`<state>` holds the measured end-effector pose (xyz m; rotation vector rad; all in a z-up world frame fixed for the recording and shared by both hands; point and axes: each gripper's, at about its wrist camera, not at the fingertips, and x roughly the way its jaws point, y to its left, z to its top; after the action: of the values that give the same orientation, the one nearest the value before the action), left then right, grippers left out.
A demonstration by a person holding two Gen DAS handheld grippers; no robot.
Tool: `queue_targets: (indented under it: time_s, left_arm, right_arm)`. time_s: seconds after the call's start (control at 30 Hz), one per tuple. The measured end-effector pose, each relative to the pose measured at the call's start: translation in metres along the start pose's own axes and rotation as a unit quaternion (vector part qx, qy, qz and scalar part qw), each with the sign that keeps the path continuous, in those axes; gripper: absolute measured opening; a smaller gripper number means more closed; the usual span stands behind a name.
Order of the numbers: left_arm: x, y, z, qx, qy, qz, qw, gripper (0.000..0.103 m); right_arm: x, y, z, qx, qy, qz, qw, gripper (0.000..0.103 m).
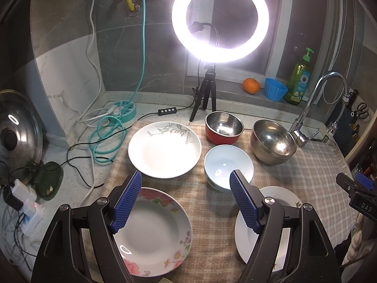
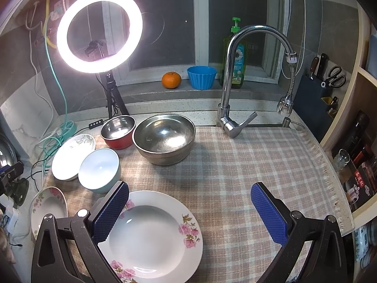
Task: Organize plates and bowls
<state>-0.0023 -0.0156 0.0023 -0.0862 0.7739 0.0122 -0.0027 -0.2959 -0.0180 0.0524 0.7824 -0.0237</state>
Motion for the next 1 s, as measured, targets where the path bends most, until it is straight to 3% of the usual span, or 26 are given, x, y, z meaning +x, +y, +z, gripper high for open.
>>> queue_targets:
  time_s: [0.53,0.77,0.87,1.0]
  left_arm:
    - [0.018,-0.003,-0.017,0.002,0.041,-0.036,0.9985,0.077]
    - [0.035,-0.010,-0.029,-0.005,0.082,-0.065,0.9946,0.076]
    - [0.042,-0.014,-0.034,-0.007,0.100,-0.077,0.9919,0.070]
    - [0.054,-0.023,-0.042,-0.005,0.127,-0.097,0.9871,0.062]
  right_arm:
    - [0.017,-0.013,-0.012,0.010,0.028,0.018,0.999,0.102]
    - [0.039,-0.027,-0.026,0.035,0.072,0.047,0.996,0.087]
    - [0.050,-0.035,-0.033,0.050,0.097,0.064,0.992,0.080]
    - [0.064,-0.042,-0.045,0.069,0.129,0.086,0.985,0.077]
